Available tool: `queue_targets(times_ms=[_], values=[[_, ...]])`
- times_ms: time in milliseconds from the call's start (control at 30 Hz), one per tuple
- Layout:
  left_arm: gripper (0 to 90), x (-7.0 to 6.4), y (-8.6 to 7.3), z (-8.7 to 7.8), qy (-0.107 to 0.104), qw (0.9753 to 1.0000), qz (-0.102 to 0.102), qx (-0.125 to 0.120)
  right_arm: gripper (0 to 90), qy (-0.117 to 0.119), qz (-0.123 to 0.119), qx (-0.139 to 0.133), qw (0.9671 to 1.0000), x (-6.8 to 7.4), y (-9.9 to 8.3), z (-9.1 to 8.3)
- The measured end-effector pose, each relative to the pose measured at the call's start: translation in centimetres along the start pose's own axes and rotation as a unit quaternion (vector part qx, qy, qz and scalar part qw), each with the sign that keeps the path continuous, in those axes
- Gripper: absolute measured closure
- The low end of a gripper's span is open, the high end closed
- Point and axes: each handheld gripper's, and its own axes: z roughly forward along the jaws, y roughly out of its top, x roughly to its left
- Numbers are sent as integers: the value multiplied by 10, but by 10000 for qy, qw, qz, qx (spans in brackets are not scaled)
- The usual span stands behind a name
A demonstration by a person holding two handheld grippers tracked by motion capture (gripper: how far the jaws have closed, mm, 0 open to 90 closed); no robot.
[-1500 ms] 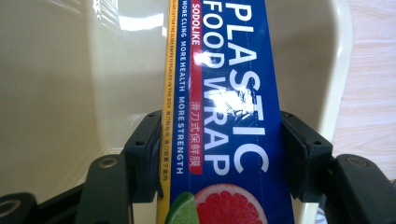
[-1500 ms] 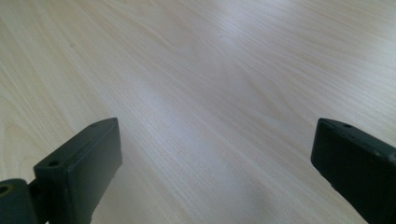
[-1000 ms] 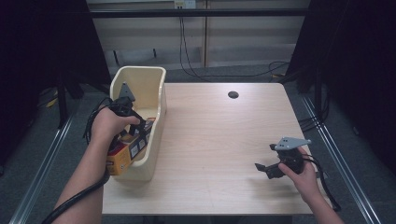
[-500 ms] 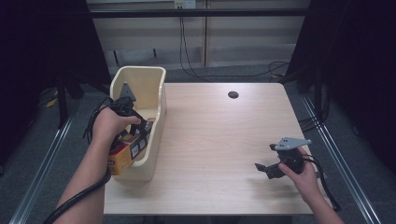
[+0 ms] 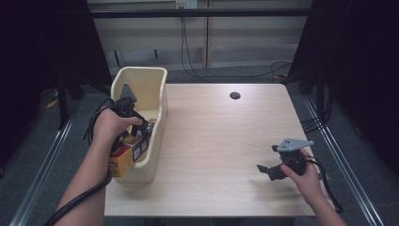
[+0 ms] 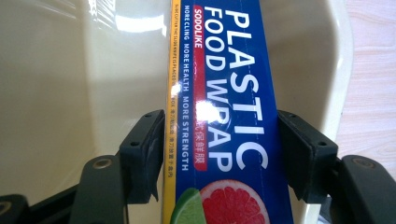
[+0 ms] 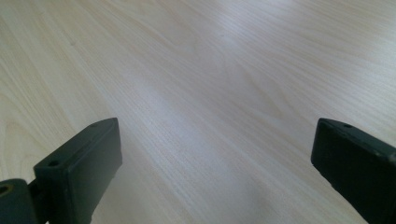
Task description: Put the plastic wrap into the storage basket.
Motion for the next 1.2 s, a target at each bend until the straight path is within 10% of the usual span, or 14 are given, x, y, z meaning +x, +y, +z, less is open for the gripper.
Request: queue_targets(times_ms=[1200], values=[[125,-11,-3,-36,-261,9950,335,-901,17,-16,1,-31,10000,0,2,-2]])
